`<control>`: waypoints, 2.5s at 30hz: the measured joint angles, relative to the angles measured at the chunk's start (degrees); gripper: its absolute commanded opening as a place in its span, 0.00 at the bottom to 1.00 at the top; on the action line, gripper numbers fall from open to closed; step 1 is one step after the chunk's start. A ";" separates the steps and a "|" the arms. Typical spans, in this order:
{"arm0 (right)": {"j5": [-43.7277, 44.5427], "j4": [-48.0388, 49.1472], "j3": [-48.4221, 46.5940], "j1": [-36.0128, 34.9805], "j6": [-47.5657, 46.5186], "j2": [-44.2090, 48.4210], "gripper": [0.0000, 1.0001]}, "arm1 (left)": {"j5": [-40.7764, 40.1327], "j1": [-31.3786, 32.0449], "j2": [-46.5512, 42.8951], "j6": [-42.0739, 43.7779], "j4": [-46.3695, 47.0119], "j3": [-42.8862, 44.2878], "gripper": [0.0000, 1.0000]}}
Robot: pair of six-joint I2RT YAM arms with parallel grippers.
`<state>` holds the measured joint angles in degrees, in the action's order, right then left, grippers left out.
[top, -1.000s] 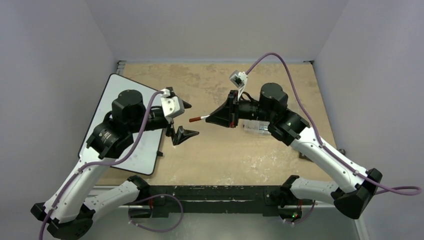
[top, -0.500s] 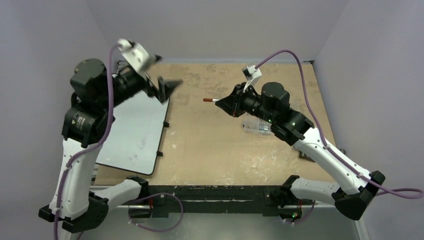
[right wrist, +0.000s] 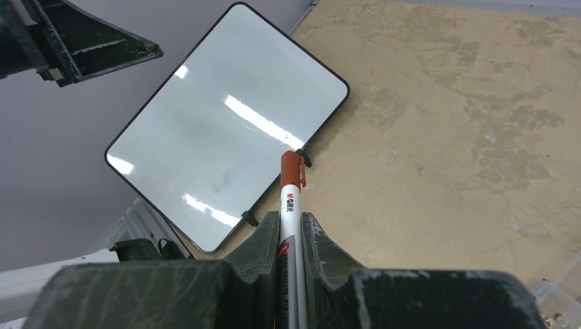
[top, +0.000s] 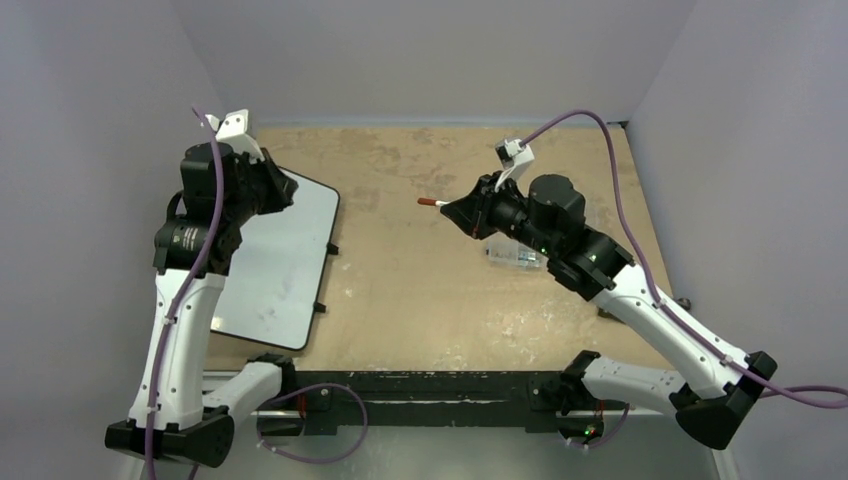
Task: Write a sentence on the whiteboard
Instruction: Open the pen cap from the whiteboard marker.
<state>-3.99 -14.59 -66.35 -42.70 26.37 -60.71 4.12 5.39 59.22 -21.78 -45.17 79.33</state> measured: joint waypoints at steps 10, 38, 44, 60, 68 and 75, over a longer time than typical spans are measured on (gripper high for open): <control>-5.07 2.51 0.26 0.02 -0.52 -1.51 0.00 | 19.89 1.81 -5.46 4.98 3.76 -1.49 0.91; -33.83 3.41 -5.11 0.72 -0.81 -7.54 0.00 | 56.13 15.96 -2.99 30.71 21.51 -11.91 0.44; -34.56 3.48 -5.22 0.76 -0.66 -7.69 0.00 | 55.87 17.25 -1.38 32.26 19.39 -11.67 0.40; -33.44 3.58 -5.22 1.86 1.60 -8.02 0.00 | 53.33 19.08 -0.39 34.10 16.61 -10.91 0.00; -36.61 3.04 -4.42 5.77 2.14 -6.10 0.00 | 52.28 20.92 0.72 34.82 20.85 -10.91 0.00; -36.63 1.29 -4.02 12.13 1.60 -1.79 0.00 | 50.05 19.56 1.29 33.75 21.33 -11.76 0.00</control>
<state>-40.62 -13.30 -70.37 -30.57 27.97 -62.50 54.17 24.95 60.51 11.97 -23.83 67.57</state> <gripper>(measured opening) 0.091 0.110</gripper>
